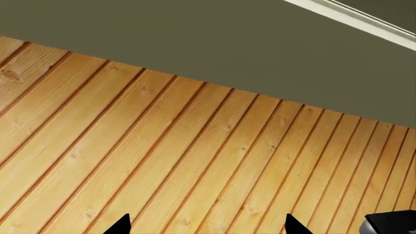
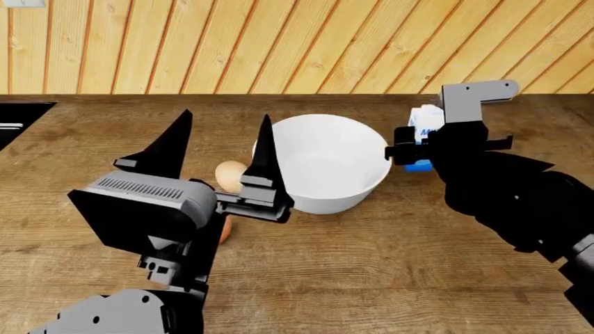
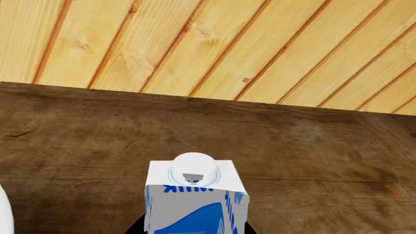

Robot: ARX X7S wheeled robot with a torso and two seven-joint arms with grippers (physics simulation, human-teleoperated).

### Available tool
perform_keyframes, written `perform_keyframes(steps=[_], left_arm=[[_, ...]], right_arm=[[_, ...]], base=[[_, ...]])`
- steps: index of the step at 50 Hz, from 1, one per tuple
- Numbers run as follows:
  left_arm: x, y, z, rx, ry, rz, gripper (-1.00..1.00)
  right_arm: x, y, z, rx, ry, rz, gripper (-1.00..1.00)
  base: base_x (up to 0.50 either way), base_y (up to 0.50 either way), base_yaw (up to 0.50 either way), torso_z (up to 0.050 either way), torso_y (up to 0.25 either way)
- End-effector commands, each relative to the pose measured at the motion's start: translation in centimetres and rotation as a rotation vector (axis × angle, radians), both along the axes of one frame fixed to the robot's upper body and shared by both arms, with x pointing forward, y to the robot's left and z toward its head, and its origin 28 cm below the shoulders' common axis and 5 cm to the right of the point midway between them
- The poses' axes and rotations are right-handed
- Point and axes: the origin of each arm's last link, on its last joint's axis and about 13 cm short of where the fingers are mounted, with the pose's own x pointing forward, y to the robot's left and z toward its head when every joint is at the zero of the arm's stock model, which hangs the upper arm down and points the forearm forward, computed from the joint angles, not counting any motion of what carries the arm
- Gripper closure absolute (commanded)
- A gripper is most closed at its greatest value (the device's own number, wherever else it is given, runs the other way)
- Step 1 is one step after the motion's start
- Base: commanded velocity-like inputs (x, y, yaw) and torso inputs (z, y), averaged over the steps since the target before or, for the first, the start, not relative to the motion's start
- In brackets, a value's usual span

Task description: Place the eggs and milk next to the bowl.

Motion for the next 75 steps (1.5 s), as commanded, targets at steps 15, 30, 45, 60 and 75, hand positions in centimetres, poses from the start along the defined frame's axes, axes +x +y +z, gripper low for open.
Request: perform_keyframes(steps=[15,30,45,60,75], left_arm=[[-0.1,-0.1,0.0,0.002,0.001,-0.003,-1.0],[-0.2,0.0,0.3,-0.003,-0.007,0.0,-1.0],[-1.8,0.2,1.6,-0.024,-0.055,-0.009,-1.0],[-5.9,0.7,1.7,-0.068,-0.06,0.0,-1.0],[-7.3,1.0,1.4,-0.265,-0.127,0.102,-1.0]], right_arm=[[-0.4,-0.5,3.1,-0.002,-0.133,-0.013,-1.0],[-3.1,-0.6,6.1,0.042,-0.243,0.02,-1.0],[-12.3,0.5,6.5,0.028,-0.349,0.012,-1.0],[-19.8,2.0,5.3,0.04,-0.439,-0.023,-1.0],[-24.1,2.3,2.9,0.075,-0.511,-0.036,-1.0]], base=[[0.0,0.0,0.0,0.0,0.0],[0.0,0.0,0.0,0.0,0.0],[0.0,0.0,0.0,0.0,0.0],[0.0,0.0,0.0,0.0,0.0],[0.0,0.0,0.0,0.0,0.0]])
